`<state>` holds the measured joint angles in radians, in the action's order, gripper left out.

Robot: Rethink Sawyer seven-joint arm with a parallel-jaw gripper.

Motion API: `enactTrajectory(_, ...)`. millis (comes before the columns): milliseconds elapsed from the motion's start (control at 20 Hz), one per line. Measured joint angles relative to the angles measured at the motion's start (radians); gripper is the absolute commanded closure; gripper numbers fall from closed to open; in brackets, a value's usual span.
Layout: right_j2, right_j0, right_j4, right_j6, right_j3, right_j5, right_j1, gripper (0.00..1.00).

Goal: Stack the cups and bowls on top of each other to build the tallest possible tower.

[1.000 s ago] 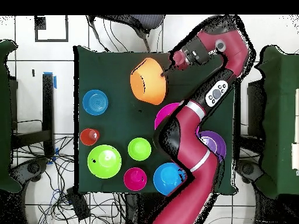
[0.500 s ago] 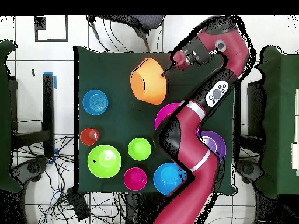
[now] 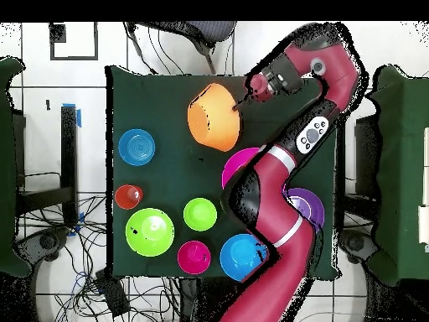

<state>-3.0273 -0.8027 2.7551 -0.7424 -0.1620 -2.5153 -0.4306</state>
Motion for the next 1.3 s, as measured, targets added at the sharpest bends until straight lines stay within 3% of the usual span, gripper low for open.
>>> enactTrajectory(1300,-0.017,-0.018,0.013,0.075,0.000,0.000,-0.033,1.00)
